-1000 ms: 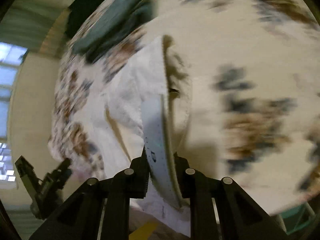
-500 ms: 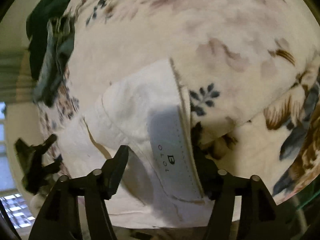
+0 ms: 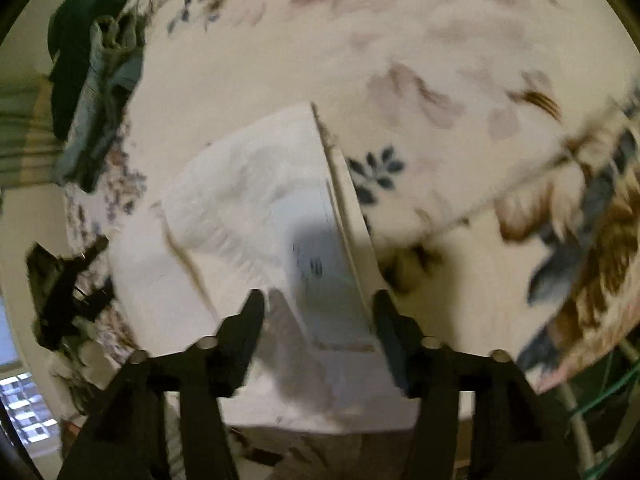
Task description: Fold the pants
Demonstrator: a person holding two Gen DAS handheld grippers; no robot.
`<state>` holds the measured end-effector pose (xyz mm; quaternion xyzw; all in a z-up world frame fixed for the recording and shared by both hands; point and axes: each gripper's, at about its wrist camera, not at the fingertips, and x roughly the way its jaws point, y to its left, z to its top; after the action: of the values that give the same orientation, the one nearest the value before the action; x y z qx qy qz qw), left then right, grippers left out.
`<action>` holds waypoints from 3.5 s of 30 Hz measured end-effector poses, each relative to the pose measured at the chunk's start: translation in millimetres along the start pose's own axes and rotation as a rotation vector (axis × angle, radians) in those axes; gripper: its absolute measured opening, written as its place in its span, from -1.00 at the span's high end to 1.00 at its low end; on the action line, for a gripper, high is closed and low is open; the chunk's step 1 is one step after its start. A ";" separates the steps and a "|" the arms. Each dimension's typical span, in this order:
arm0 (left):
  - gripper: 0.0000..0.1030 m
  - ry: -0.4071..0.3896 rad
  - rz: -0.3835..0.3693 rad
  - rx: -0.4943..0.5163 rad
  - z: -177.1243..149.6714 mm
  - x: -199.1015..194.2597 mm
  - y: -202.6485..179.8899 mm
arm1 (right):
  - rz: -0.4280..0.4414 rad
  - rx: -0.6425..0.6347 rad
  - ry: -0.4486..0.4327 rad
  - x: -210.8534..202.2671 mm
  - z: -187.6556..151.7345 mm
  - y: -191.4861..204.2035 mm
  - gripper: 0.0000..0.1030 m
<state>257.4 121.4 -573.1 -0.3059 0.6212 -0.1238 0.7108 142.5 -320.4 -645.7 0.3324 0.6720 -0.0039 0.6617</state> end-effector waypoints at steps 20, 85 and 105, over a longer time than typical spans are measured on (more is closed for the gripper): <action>0.45 -0.021 0.035 0.015 6.9 31.3 21.5 | -0.060 -0.342 -0.159 8.8 44.8 33.4 0.54; 0.31 0.121 -0.126 0.088 -81.6 0.1 11.9 | 0.358 -0.016 -0.049 63.5 -93.5 32.7 0.27; 0.36 -0.066 -0.236 0.237 85.0 -155.3 -81.9 | 0.400 -0.192 -0.335 -99.8 -33.6 242.3 0.32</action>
<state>325.0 167.5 -396.0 -0.2945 0.5383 -0.2689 0.7424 212.6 -160.8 -447.2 0.3889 0.4716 0.1358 0.7797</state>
